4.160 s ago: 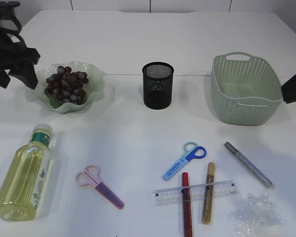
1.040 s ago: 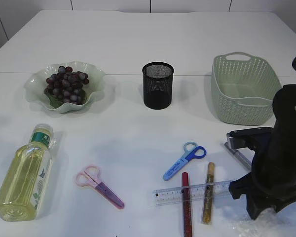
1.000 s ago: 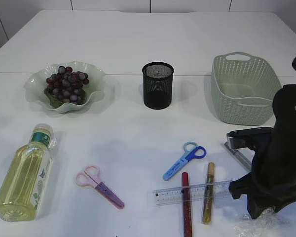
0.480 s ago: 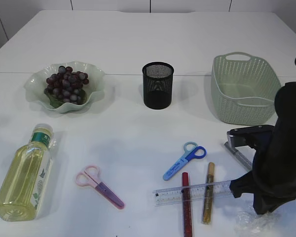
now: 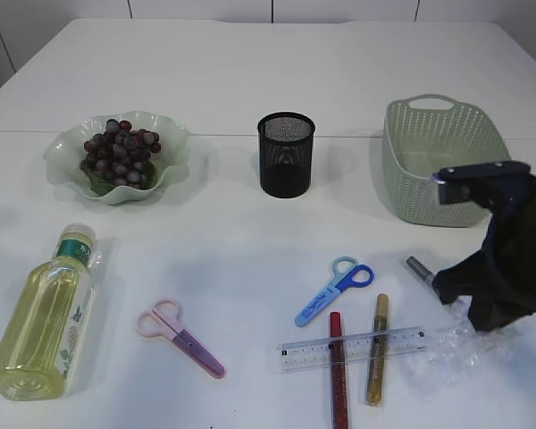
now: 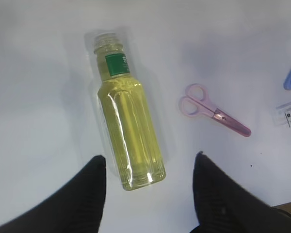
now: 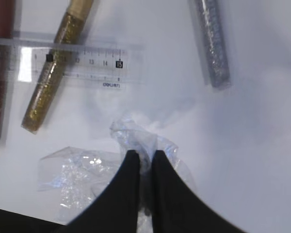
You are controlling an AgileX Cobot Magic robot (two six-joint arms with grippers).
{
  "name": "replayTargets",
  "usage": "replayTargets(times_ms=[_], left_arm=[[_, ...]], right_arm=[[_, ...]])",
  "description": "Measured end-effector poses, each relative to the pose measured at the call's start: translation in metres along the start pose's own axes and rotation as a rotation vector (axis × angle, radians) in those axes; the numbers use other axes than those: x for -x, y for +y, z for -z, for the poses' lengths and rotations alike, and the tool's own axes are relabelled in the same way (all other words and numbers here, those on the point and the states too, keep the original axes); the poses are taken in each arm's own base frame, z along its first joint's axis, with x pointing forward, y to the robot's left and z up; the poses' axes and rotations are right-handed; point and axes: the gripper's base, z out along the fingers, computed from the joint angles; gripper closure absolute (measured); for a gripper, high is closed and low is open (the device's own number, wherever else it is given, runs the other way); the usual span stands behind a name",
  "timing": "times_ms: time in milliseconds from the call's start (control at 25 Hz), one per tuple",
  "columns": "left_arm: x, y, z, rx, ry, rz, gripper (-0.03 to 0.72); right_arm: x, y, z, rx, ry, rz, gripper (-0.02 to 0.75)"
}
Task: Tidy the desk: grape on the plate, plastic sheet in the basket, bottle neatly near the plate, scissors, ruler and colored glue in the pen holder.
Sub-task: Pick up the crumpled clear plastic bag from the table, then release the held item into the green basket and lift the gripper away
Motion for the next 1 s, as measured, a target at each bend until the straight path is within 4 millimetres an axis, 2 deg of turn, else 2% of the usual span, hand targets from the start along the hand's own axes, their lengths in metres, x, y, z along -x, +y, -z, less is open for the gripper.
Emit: replayTargets(times_ms=[160, 320, 520, 760, 1000], left_arm=[[0.001, 0.000, 0.000, 0.000, -0.008, 0.000, 0.272], [0.001, 0.000, 0.000, 0.000, -0.009, 0.000, 0.272], [0.001, 0.000, 0.000, 0.000, -0.010, 0.000, 0.273], [0.001, 0.000, 0.000, 0.000, -0.010, 0.000, 0.273], [0.000, 0.000, 0.000, 0.000, -0.004, 0.000, 0.273]], right_arm=[[0.017, -0.002, 0.030, -0.035, -0.115, 0.032, 0.702], [0.040, -0.014, 0.059, -0.058, -0.244, 0.006, 0.702], [0.069, -0.044, 0.081, -0.085, -0.397, -0.098, 0.703], [0.115, -0.078, 0.072, -0.119, -0.454, -0.170, 0.704], [0.167, -0.091, 0.045, -0.149, -0.469, -0.176, 0.694]])
